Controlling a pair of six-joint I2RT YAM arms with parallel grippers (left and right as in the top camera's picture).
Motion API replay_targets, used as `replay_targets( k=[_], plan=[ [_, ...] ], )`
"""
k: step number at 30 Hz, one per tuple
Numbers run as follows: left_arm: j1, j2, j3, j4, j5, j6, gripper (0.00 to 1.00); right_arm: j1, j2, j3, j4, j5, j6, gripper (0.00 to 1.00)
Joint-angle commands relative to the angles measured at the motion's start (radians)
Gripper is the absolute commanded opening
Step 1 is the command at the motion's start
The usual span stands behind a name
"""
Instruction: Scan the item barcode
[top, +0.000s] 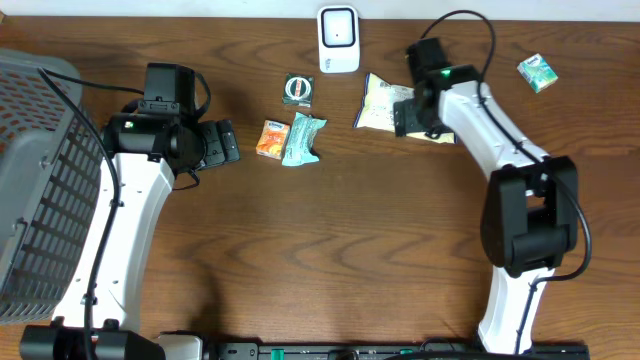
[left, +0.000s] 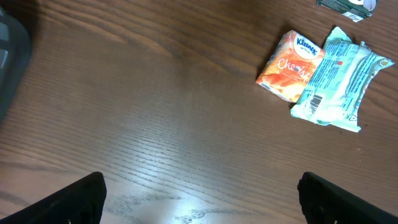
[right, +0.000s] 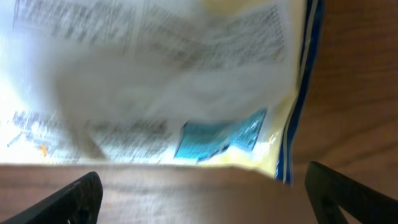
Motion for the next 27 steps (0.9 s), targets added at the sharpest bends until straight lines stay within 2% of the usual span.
replay_targets(
  k=[1, 6, 12, 16, 23, 24, 27],
  plan=[
    [0.000, 0.005, 0.004, -0.003, -0.013, 0.005, 0.98, -0.099, -0.025, 0.019, 0.035, -0.140, 0.019, 0.99],
    [0.000, 0.005, 0.004, -0.003, -0.013, 0.005, 0.98, -0.224, -0.017, 0.006, 0.105, -0.415, 0.017, 0.99],
    [0.000, 0.005, 0.004, -0.003, -0.013, 0.005, 0.98, -0.274, 0.026, -0.066, 0.263, -0.659, 0.018, 0.99],
    [0.000, 0.005, 0.004, -0.003, -0.013, 0.005, 0.98, -0.267, 0.056, -0.127, 0.347, -0.668, 0.018, 0.99],
    [0.000, 0.005, 0.004, -0.003, -0.013, 0.005, 0.98, -0.266, 0.136, -0.146, 0.359, -0.646, 0.018, 0.99],
    [0.000, 0.005, 0.004, -0.003, -0.013, 0.005, 0.98, -0.266, 0.150, -0.146, 0.358, -0.646, 0.018, 0.96],
    [0.000, 0.005, 0.004, -0.003, -0.013, 0.005, 0.97, -0.266, 0.174, -0.146, 0.344, -0.635, 0.018, 0.73]
  ],
)
